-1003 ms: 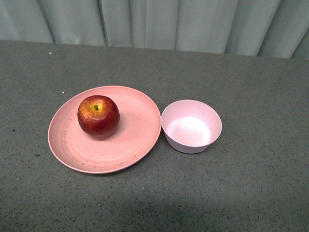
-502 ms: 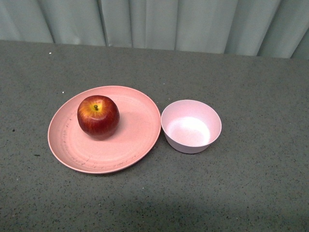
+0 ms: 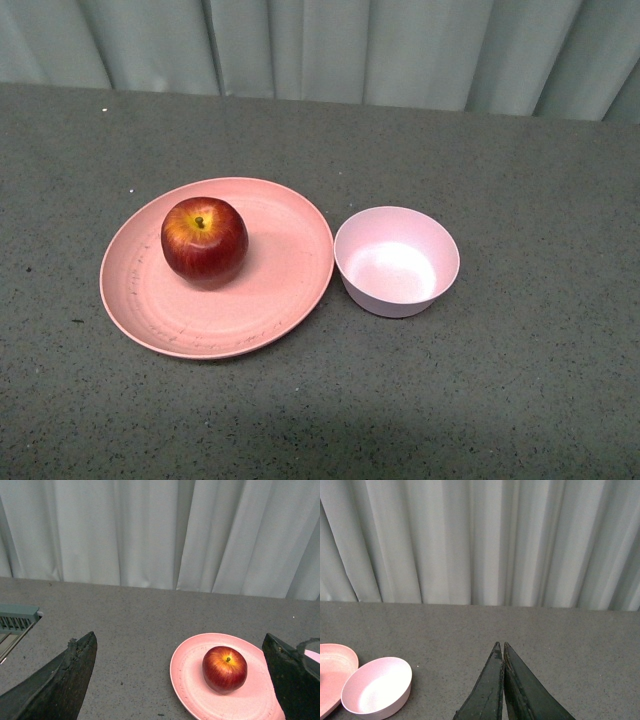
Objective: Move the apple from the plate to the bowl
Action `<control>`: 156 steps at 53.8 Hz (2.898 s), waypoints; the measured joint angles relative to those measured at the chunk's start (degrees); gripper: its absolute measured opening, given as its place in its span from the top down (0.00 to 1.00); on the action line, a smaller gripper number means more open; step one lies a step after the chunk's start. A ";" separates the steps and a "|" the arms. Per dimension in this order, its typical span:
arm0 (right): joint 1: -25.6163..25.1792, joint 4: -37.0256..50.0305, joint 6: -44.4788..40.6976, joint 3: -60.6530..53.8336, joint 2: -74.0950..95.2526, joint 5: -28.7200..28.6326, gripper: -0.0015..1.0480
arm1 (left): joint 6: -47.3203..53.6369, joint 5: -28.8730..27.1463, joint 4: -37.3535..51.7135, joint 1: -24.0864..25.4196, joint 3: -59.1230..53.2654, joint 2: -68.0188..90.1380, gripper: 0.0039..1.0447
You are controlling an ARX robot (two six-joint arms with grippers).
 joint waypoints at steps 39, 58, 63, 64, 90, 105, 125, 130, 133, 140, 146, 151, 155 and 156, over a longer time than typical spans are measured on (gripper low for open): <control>0.00 -0.26 0.04 0.00 -0.11 0.02 0.10 | 0.00 0.02 0.00 0.00 0.00 0.00 0.06; 0.00 -0.26 0.07 0.00 -0.11 0.02 0.09 | -1.55 -0.87 3.23 -0.59 0.20 9.11 0.06; 0.00 -0.26 0.07 0.00 -0.11 0.02 0.09 | -2.97 -1.07 13.84 -1.22 0.87 20.61 0.06; 0.00 -0.26 0.04 0.00 -0.13 0.02 0.09 | -3.17 -1.25 16.48 -1.46 1.20 23.32 0.06; 0.00 -0.26 0.04 0.00 -0.11 0.02 0.09 | -8.92 -3.37 40.46 -12.22 24.83 86.75 0.06; 0.00 -0.26 0.07 0.00 -0.13 0.02 0.09 | -9.64 -4.76 36.11 -17.14 35.01 99.36 0.06; 0.00 -0.26 0.07 0.00 -0.13 0.02 0.09 | -9.05 -7.93 32.87 -18.62 42.45 108.69 0.06; 0.00 -0.26 0.07 0.00 -0.11 0.02 0.09 | -9.03 -7.85 32.00 -18.62 42.71 109.13 0.06; 0.00 -0.26 0.07 0.00 -0.13 0.02 0.09 | -9.03 -7.69 31.52 -18.64 42.80 109.33 0.06; 0.00 -0.26 0.07 0.00 -0.13 0.02 0.09 | -9.03 -6.14 30.56 -18.82 43.08 109.87 0.06; 0.00 -0.26 0.07 0.00 -0.13 0.02 0.09 | -8.90 -5.44 29.24 -18.82 43.87 111.32 0.06; 0.00 -0.26 0.04 0.00 -0.13 0.02 0.09 | -8.85 -5.66 28.81 -18.60 44.57 112.56 0.06; 0.00 -0.26 0.07 0.00 -0.13 0.02 0.09 | -8.70 -5.86 28.81 -18.29 44.96 113.20 0.06; 0.00 -0.26 0.04 0.00 -0.13 0.02 0.09 | -8.57 -5.97 28.81 -18.23 45.00 113.28 0.06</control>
